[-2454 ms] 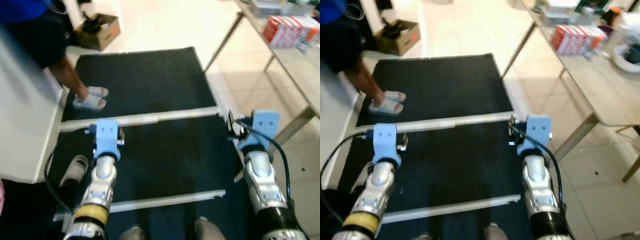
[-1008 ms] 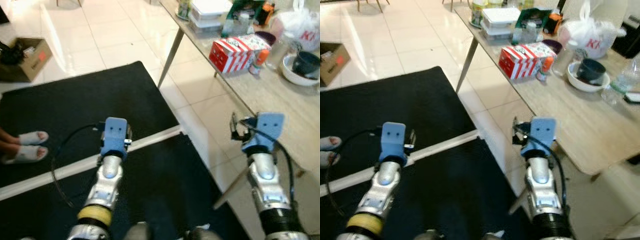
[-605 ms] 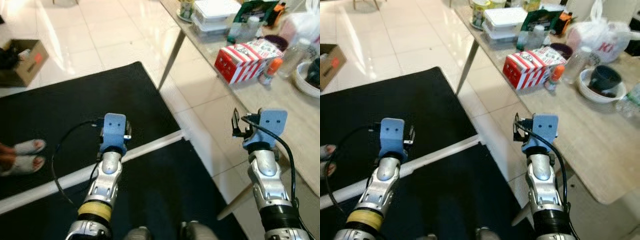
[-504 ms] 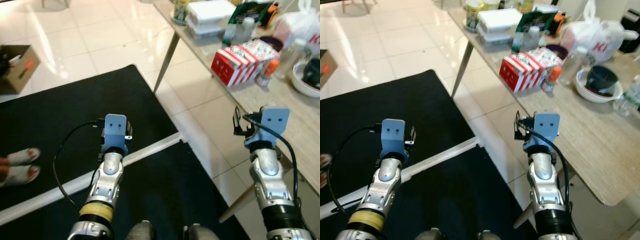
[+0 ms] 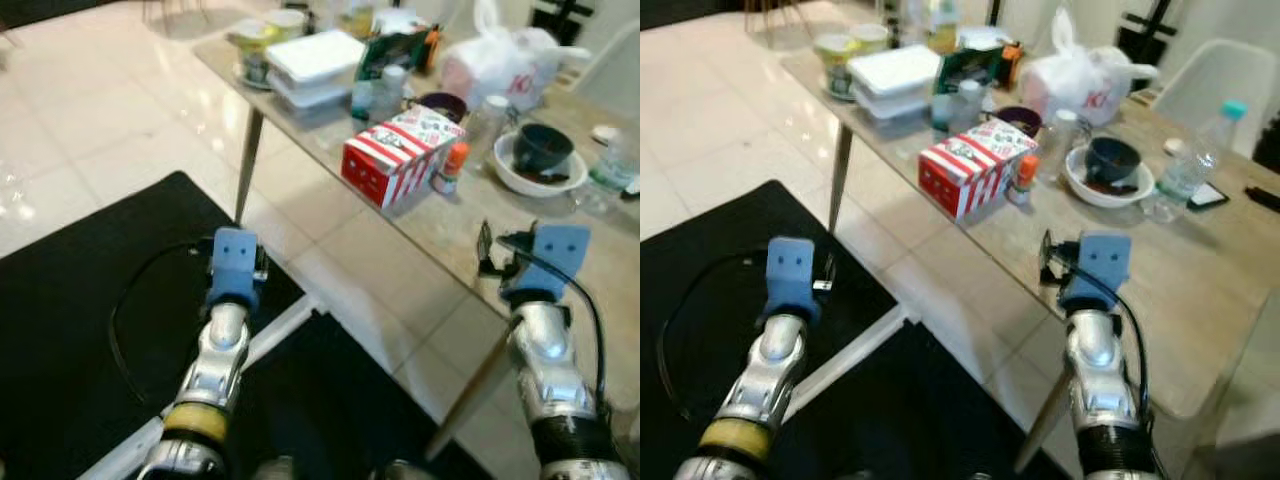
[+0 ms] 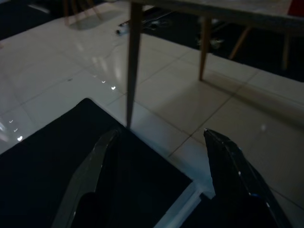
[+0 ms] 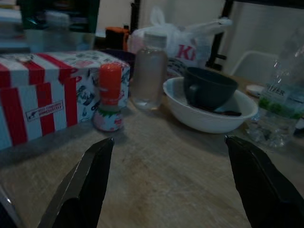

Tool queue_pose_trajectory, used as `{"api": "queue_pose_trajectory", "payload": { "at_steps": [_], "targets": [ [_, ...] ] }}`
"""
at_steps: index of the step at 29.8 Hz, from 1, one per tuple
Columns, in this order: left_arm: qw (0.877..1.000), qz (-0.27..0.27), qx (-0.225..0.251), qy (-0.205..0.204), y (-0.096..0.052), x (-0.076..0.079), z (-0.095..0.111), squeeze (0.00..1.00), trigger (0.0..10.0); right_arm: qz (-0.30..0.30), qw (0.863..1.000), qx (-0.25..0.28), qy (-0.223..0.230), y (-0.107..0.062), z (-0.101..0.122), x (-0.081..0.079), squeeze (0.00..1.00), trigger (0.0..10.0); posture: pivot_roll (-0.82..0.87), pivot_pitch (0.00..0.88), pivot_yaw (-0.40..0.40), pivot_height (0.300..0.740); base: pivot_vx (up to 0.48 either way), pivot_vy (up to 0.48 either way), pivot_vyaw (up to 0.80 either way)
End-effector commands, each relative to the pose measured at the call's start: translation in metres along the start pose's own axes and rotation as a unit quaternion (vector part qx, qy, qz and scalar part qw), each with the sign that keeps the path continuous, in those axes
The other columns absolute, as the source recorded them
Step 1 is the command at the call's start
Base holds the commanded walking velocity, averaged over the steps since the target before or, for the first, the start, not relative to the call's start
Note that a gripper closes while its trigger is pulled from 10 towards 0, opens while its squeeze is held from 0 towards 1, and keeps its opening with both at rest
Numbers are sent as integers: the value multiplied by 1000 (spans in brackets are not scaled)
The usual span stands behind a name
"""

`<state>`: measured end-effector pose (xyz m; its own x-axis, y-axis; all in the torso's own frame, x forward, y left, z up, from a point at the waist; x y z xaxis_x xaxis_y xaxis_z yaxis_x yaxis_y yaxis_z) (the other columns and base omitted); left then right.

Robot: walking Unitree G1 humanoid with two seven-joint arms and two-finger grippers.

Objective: Restocking fridge

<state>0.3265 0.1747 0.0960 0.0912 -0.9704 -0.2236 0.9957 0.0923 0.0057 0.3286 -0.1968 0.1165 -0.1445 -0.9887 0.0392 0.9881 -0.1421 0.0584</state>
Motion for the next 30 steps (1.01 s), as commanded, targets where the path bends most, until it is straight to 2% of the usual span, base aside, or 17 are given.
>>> {"api": "queue_pose_trajectory", "payload": {
  "at_steps": [1,17,25,30],
  "targets": [
    [1000,2,-9,1,-2,-2,-5,0,10000,2,1000,-7,0,-2,-4,0,0,10000,-32,136,-27,740,480,0,-644],
    [1000,4,-15,4,-4,-3,-7,0,10000,32,999,1,0,0,2,-7,0,10000,-30,141,-22,740,422,0,-30],
    [1000,-5,-20,-2,-8,1,-12,0,10000,118,993,9,-16,3,12,-23,0,10000,-28,141,-20,740,0,0,0],
    [1000,-8,-24,0,-11,3,-15,0,10000,119,992,-15,-24,16,16,-26,0,10000,-19,143,-23,740,0,0,0]
  ]
}}
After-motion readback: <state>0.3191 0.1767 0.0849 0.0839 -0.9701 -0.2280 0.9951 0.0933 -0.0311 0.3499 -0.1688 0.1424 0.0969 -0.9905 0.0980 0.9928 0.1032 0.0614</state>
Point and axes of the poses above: a point about 5 cm out from each wrist's last joint towards the gripper, its own y axis pointing out of the wrist towards the gripper, its own z axis along the axis of the wrist's last joint, x = y × z, the point moved 1 cm from there along y, pointing out of the wrist towards the gripper, and after that the axes turned 2 degrees about y, right-handed, at the moved point
